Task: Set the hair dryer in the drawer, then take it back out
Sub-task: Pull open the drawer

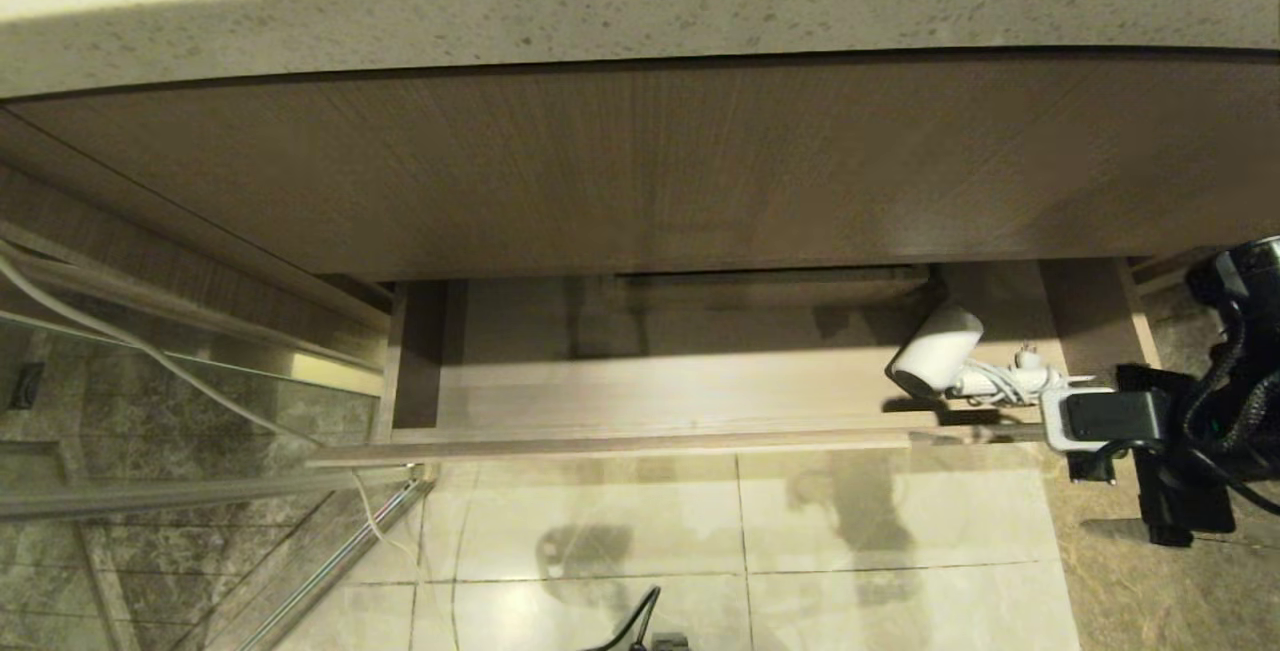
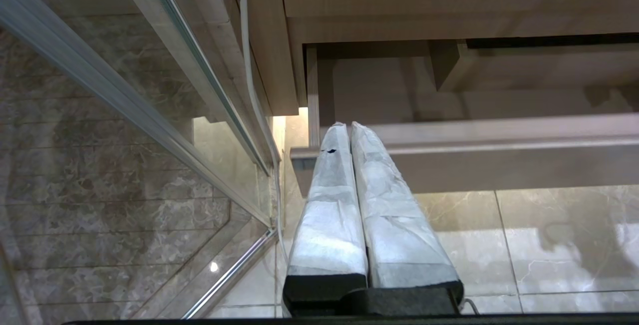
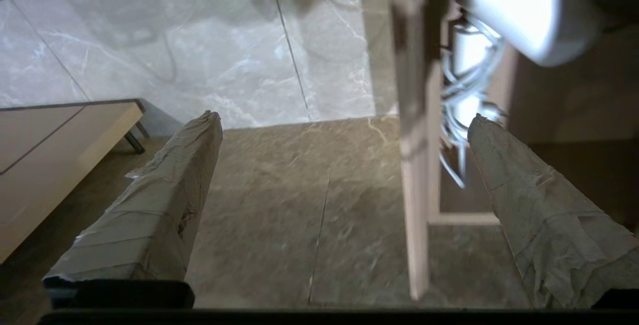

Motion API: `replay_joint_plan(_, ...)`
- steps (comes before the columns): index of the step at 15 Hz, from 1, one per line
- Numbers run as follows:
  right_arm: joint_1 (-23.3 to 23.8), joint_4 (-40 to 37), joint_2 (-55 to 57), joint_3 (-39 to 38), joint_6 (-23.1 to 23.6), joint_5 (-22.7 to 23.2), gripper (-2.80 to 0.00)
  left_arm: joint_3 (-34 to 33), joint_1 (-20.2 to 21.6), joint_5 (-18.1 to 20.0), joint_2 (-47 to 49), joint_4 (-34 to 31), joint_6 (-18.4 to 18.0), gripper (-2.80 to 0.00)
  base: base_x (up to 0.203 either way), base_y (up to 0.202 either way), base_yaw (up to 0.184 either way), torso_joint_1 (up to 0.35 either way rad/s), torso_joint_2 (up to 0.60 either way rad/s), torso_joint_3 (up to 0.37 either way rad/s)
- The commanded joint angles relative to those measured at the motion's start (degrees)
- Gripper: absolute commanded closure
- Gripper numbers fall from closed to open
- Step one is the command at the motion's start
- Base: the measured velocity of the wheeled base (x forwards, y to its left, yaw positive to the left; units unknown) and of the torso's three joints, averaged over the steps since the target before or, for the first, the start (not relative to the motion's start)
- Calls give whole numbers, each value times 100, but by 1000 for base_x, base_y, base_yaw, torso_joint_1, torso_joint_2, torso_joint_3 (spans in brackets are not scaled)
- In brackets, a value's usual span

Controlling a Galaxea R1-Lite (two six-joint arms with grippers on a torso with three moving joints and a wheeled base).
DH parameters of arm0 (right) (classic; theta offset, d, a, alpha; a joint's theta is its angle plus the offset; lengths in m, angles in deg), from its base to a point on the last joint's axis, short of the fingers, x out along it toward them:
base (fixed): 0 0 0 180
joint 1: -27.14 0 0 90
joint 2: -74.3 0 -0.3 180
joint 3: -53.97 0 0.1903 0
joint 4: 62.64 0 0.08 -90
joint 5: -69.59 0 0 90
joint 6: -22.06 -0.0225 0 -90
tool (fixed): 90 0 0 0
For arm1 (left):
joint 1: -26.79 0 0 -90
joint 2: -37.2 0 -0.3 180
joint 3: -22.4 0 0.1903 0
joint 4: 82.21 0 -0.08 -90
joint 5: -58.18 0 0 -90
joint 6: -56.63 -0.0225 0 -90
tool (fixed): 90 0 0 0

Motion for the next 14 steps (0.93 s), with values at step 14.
replay_joint_plan(14,1924,-248,-123,733,-458,-692,-280,-229,1,-2,0,11,1,0,0,0,0,0,0,0)
